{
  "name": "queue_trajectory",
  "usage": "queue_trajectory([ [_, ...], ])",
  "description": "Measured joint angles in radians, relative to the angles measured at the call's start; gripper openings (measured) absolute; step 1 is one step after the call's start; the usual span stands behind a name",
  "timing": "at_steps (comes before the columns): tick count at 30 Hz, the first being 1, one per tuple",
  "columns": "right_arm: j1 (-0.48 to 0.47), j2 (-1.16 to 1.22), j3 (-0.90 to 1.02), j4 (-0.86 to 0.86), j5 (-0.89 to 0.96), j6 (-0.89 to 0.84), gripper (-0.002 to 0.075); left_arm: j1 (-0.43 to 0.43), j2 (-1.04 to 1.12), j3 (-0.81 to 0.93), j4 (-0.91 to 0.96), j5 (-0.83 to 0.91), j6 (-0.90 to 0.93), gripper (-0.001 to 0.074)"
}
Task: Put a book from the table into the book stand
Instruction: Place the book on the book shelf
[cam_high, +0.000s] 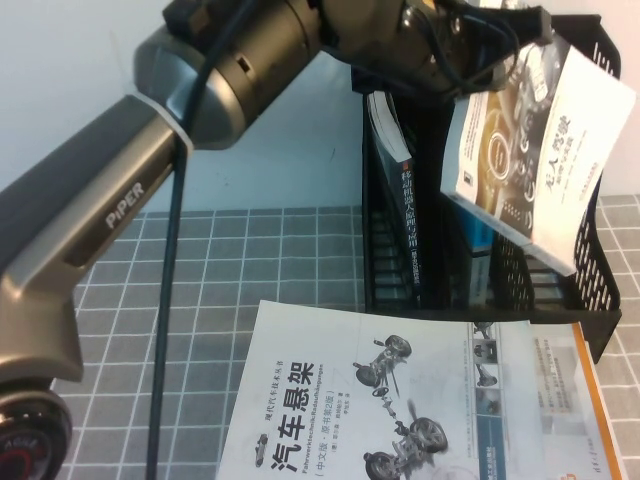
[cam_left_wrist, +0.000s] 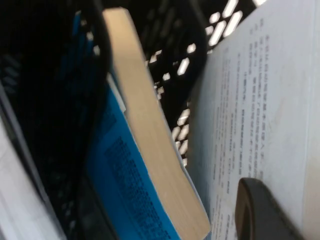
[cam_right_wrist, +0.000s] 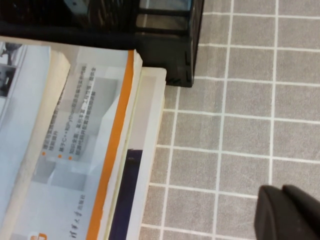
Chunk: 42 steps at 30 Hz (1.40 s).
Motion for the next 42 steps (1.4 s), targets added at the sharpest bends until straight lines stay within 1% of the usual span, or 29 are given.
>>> queue_trajectory([
  [5, 0.000, 0.000, 0.000, 0.000, 0.004, 0.000, -0.0003, -0.027, 0.004, -0.002, 0.070, 0.043, -0.052, 0.0099],
  [11, 0.000, 0.000, 0.000, 0.000, 0.040, 0.000, -0.0003, -0.031, 0.004, -0.002, 0.039, 0.125, -0.058, 0.0099],
  [15, 0.000, 0.000, 0.000, 0.000, 0.049, 0.000, -0.0003, -0.031, 0.002, -0.002, 0.032, 0.136, -0.059, 0.0099],
  [19, 0.000, 0.000, 0.000, 0.004, 0.051, 0.000, -0.0003, -0.031, 0.002, -0.002, 0.044, 0.110, -0.079, 0.0099],
  [23, 0.000, 0.000, 0.000, 0.012, 0.072, 0.000, -0.0003, -0.031, 0.006, -0.002, 0.091, 0.015, -0.120, 0.0099],
  [27, 0.000, 0.000, 0.000, 0.014, 0.094, -0.004, -0.0003, -0.031, 0.022, -0.004, 0.136, -0.043, -0.162, 0.0099],
  [36, 0.000, 0.000, 0.000, 0.020, 0.098, -0.009, -0.0003, -0.031, 0.093, -0.004, 0.081, -0.053, -0.164, 0.0099],
  [42, 0.000, 0.000, 0.000, 0.029, 0.098, -0.020, -0.0003, -0.031, 0.095, -0.004, 0.056, -0.065, -0.096, 0.0105],
])
